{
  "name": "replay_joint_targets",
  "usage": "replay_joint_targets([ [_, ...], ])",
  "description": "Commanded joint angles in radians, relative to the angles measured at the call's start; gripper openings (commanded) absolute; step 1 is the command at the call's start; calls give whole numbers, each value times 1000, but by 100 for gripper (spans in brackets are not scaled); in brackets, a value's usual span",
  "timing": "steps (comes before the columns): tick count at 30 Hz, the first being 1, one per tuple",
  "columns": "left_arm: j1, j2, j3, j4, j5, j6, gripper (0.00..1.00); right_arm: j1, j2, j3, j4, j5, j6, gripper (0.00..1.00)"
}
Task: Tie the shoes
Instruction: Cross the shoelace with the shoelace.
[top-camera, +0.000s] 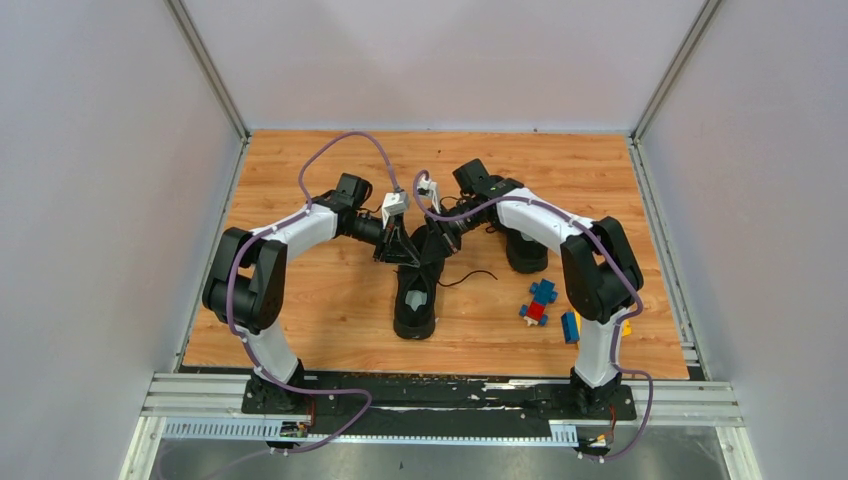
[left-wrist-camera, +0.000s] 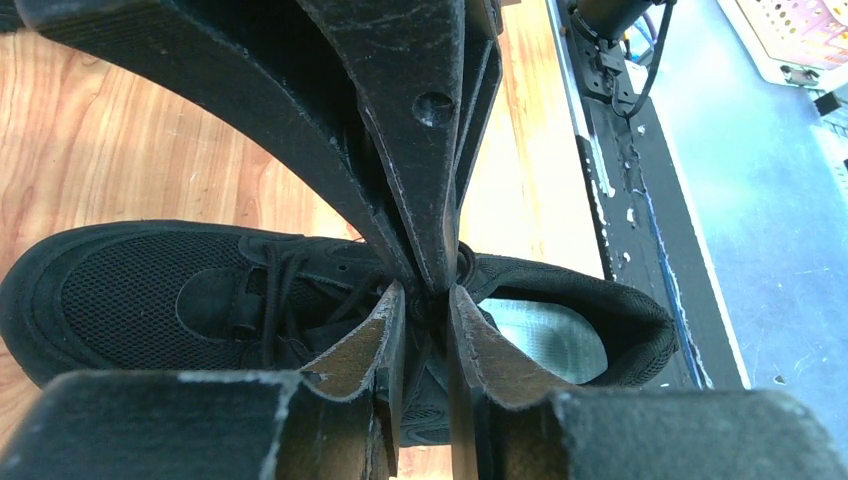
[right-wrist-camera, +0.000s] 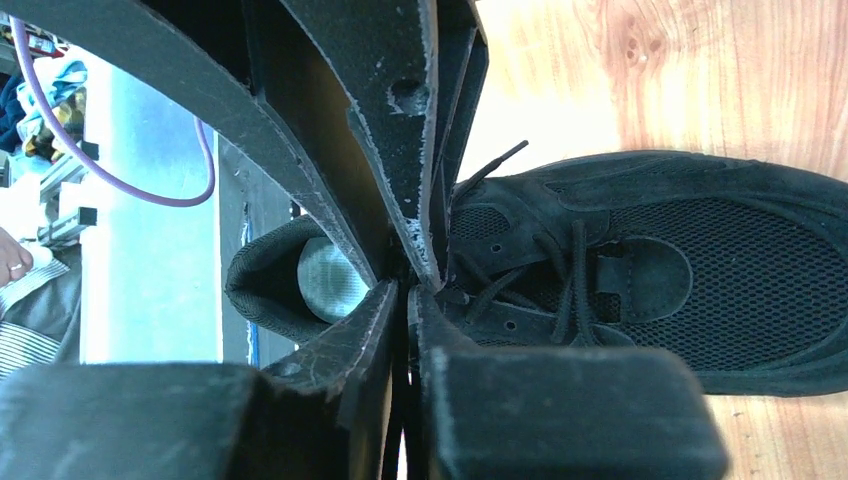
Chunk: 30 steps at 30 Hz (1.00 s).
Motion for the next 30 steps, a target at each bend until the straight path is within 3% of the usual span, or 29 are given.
replay_joint_targets([
  [1, -6, 4, 32, -13, 27, 30, 25, -9, -63, 63, 0, -9, 2, 16],
  [10, -11, 11, 32, 13, 49, -3, 24, -18, -52, 95, -31, -36, -12, 27],
  [21, -12, 4, 34, 34, -7, -34, 0, -102, -98, 89, -44, -51, -3, 32],
  [30, -11, -11, 59, 60, -68, -116, 0, -151, -65, -33, -64, -53, -61, 36],
])
